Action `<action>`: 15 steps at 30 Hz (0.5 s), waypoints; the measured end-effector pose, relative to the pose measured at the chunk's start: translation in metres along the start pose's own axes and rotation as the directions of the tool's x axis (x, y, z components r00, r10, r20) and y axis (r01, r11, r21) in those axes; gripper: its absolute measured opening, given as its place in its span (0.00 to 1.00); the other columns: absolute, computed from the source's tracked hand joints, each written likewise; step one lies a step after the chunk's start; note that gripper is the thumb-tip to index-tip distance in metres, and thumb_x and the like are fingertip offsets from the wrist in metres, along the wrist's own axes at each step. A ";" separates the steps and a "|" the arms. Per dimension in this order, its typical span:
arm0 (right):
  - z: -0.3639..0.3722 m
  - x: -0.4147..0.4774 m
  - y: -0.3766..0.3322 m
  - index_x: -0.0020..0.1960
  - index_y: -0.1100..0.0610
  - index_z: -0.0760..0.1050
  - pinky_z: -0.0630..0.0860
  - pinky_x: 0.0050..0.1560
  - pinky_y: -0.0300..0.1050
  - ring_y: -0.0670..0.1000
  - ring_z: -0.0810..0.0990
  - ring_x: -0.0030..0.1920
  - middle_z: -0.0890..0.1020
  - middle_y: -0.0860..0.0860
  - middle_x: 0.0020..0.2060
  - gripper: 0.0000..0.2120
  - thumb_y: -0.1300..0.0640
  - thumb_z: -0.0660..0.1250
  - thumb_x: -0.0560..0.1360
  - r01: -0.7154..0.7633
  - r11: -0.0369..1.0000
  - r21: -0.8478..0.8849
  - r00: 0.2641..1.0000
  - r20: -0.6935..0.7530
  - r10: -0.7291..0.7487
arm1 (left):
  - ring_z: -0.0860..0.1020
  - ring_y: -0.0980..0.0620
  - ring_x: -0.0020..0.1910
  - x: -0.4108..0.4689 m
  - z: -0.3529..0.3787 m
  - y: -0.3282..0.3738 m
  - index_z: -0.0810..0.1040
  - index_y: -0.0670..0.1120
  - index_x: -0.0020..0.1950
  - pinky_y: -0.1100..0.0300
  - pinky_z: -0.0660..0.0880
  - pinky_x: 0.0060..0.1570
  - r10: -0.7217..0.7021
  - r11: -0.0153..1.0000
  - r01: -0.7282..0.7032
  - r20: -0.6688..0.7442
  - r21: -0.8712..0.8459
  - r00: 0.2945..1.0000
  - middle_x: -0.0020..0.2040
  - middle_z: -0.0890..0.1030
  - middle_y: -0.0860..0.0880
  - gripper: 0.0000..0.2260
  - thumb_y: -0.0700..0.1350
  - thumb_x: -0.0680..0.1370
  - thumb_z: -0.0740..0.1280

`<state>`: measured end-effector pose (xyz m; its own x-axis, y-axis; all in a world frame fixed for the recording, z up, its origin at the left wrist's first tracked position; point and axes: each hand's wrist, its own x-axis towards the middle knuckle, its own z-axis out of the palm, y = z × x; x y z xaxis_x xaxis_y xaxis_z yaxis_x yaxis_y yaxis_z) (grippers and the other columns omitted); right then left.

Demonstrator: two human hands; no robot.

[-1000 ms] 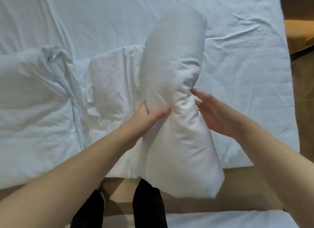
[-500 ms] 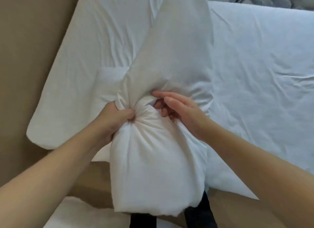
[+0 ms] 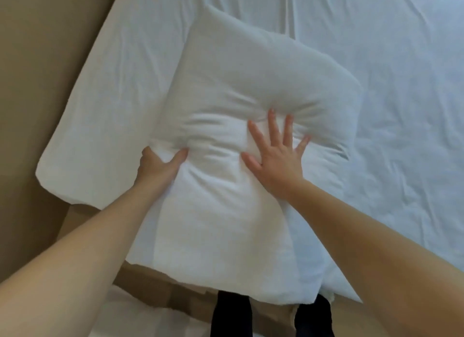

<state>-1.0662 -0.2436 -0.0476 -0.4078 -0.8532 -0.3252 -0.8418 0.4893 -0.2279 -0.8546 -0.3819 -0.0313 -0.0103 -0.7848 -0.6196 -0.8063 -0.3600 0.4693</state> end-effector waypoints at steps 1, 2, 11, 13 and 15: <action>-0.002 0.000 0.007 0.78 0.38 0.43 0.38 0.69 0.75 0.58 0.30 0.76 0.34 0.47 0.78 0.32 0.32 0.47 0.78 -0.011 1.000 0.018 1.000 0.003 0.011 | 0.72 0.43 0.65 0.003 0.002 0.007 0.62 0.43 0.71 0.54 0.70 0.59 0.055 0.998 -0.055 -0.010 -0.007 0.998 0.68 0.70 0.45 0.40 0.66 0.69 0.70; -0.007 0.000 0.014 0.78 0.38 0.44 0.39 0.70 0.75 0.57 0.30 0.76 0.35 0.46 0.78 0.31 0.33 0.48 0.78 -0.023 0.999 0.030 1.000 0.007 0.023 | 0.72 0.42 0.65 0.005 0.004 0.020 0.62 0.44 0.71 0.53 0.71 0.59 0.116 0.993 -0.117 -0.020 -0.006 0.993 0.67 0.71 0.44 0.39 0.66 0.69 0.69; -0.055 0.019 0.082 0.78 0.39 0.47 0.56 0.72 0.67 0.57 0.41 0.79 0.42 0.46 0.79 0.31 0.38 0.56 0.79 -0.366 0.854 0.370 0.929 0.082 0.362 | 0.68 0.41 0.69 0.016 0.021 0.131 0.57 0.48 0.75 0.40 0.66 0.66 0.295 0.950 -0.290 -0.034 0.113 0.955 0.72 0.67 0.46 0.48 0.75 0.64 0.61; -0.059 0.026 0.099 0.79 0.42 0.46 0.57 0.72 0.63 0.58 0.44 0.79 0.44 0.50 0.79 0.33 0.38 0.57 0.79 -0.468 0.746 0.474 0.878 0.154 0.453 | 0.70 0.41 0.67 0.021 0.025 0.140 0.57 0.48 0.75 0.41 0.68 0.65 0.275 0.959 -0.271 -0.040 0.083 0.961 0.71 0.68 0.45 0.51 0.76 0.60 0.60; -0.056 0.032 0.110 0.79 0.44 0.44 0.56 0.72 0.61 0.59 0.46 0.78 0.46 0.52 0.79 0.36 0.37 0.57 0.79 -0.498 0.707 0.502 0.859 0.176 0.480 | 0.69 0.40 0.67 0.027 0.032 0.145 0.55 0.48 0.75 0.40 0.67 0.65 0.222 0.970 -0.214 -0.062 0.116 0.973 0.71 0.67 0.45 0.51 0.76 0.61 0.62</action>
<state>-1.1913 -0.2276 -0.0316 -0.6923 -0.4666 -0.5504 -0.2148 0.8615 -0.4601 -0.9903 -0.4394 -0.0005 -0.1524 -0.8750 -0.4595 -0.8485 -0.1226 0.5148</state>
